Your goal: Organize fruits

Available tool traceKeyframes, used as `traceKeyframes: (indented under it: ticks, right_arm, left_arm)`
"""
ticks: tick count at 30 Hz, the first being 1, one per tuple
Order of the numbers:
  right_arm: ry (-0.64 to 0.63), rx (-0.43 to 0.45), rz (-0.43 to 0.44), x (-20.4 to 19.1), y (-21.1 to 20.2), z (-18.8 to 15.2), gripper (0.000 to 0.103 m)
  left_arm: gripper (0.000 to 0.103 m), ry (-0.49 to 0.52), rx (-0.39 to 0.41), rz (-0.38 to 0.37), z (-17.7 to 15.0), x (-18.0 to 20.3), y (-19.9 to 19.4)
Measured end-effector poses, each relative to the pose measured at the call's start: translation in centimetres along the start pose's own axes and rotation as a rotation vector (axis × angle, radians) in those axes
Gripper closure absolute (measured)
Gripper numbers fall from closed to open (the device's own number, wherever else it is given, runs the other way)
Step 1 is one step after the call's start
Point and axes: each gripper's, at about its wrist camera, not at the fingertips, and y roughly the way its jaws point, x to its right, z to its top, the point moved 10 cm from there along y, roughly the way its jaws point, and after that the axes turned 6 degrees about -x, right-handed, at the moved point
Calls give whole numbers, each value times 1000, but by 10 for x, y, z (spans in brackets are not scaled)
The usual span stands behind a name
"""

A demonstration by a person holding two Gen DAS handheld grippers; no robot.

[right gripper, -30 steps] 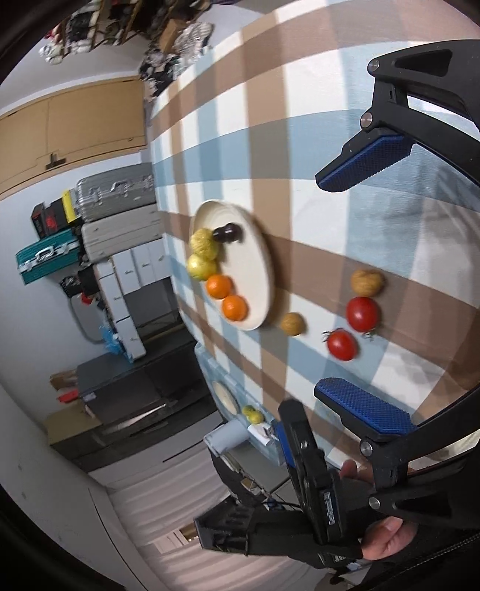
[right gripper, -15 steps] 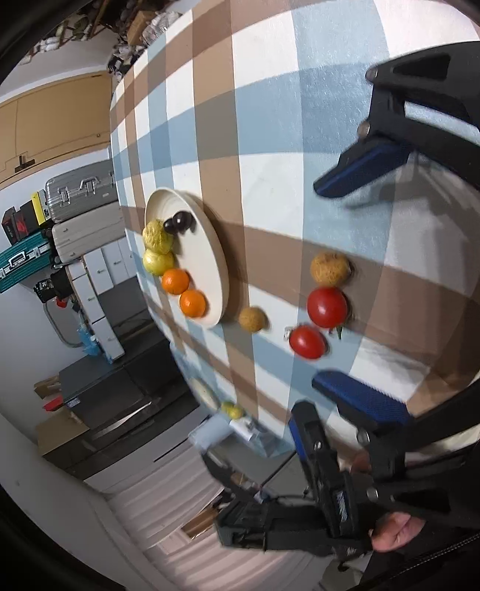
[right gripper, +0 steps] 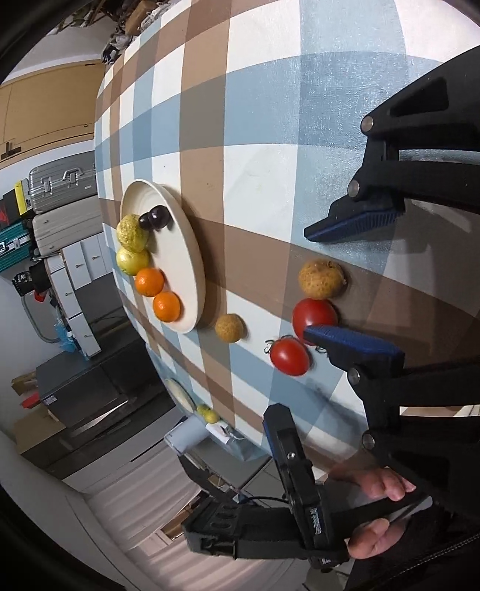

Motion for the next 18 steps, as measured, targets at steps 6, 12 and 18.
traceKeyframes:
  ticks: [6,12,18]
  right_arm:
    - [-5,-2,20,0,-1,-1,81]
    - [38,14,73,4,-3,-4,82]
    - [68,55,98,8,-13,-2,83]
  left_arm:
    - [1,15,-3,-3,2,6,1]
    - [1,19,-6,7,1,9,2]
    - [1,51,-21,2,-3,24,6]
